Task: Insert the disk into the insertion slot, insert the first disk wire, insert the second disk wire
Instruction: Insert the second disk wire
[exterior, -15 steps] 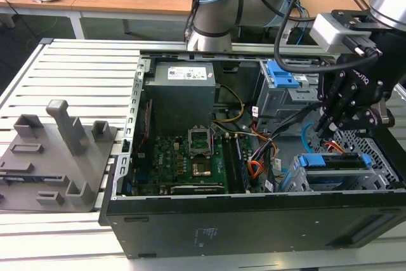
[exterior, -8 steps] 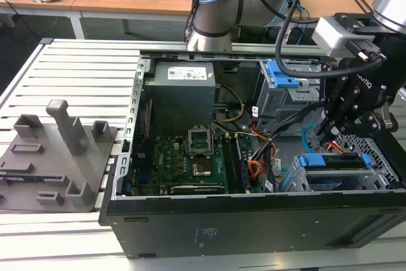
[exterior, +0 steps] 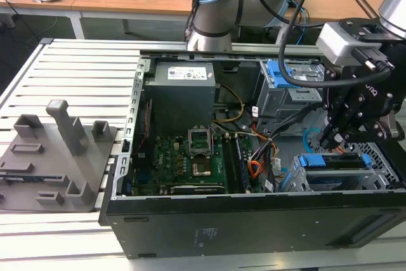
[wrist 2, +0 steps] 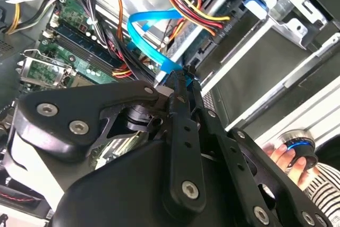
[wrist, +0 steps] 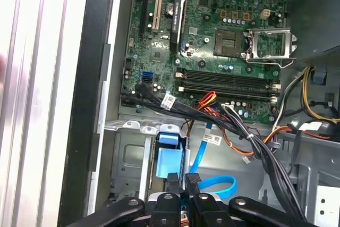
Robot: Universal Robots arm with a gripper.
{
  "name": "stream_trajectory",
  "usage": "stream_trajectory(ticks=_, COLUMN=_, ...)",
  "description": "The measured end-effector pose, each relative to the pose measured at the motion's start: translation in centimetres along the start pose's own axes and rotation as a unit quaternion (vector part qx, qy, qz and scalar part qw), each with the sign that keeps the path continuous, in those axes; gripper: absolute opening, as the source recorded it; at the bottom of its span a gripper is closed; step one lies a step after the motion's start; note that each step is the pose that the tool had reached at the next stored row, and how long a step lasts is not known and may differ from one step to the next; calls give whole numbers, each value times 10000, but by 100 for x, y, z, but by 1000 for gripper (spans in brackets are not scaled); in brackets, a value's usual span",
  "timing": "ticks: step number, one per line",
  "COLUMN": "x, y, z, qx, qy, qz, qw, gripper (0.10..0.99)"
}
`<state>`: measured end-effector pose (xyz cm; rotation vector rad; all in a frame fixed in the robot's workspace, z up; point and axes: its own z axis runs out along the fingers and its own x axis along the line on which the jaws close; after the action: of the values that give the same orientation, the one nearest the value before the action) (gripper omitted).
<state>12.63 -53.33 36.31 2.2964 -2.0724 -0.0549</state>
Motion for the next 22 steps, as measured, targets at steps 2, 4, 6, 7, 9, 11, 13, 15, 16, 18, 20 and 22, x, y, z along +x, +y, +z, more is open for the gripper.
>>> stream_trajectory(ticks=2, x=33, y=3, z=2, qx=0, qy=-1, qz=0, qw=10000, gripper=161)
stream_trajectory(ticks=4, x=63, y=6, z=3, qx=0, qy=0, qz=0, qw=10000, gripper=161)
stream_trajectory(ticks=6, x=120, y=12, z=8, qx=0, qy=-4, qz=0, qw=10000, gripper=161)
stream_trajectory(ticks=7, x=138, y=4, z=13, qx=1, qy=-8, qz=-1, qw=10000, gripper=161)
stream_trajectory(ticks=9, x=142, y=-36, z=36, qx=-1, qy=-14, qz=1, qw=10000, gripper=161)
stream_trajectory(ticks=11, x=145, y=-62, z=64, qx=-3, qy=-17, qz=5, qw=10000, gripper=161)
stream_trajectory(ticks=13, x=145, y=-76, z=93, qx=-4, qy=-21, qz=9, qw=10000, gripper=161)
stream_trajectory(ticks=15, x=145, y=-87, z=121, qx=-4, qy=-26, qz=11, qw=10000, gripper=161)
stream_trajectory(ticks=16, x=144, y=-92, z=132, qx=-4, qy=-27, qz=12, qw=10000, gripper=161)
stream_trajectory(ticks=18, x=135, y=-114, z=153, qx=-4, qy=-34, qz=12, qw=10000, gripper=161)
stream_trajectory(ticks=20, x=114, y=-134, z=167, qx=-4, qy=-41, qz=11, qw=10000, gripper=161)
stream_trajectory(ticks=22, x=87, y=-147, z=177, qx=-3, qy=-45, qz=11, qw=10000, gripper=161)
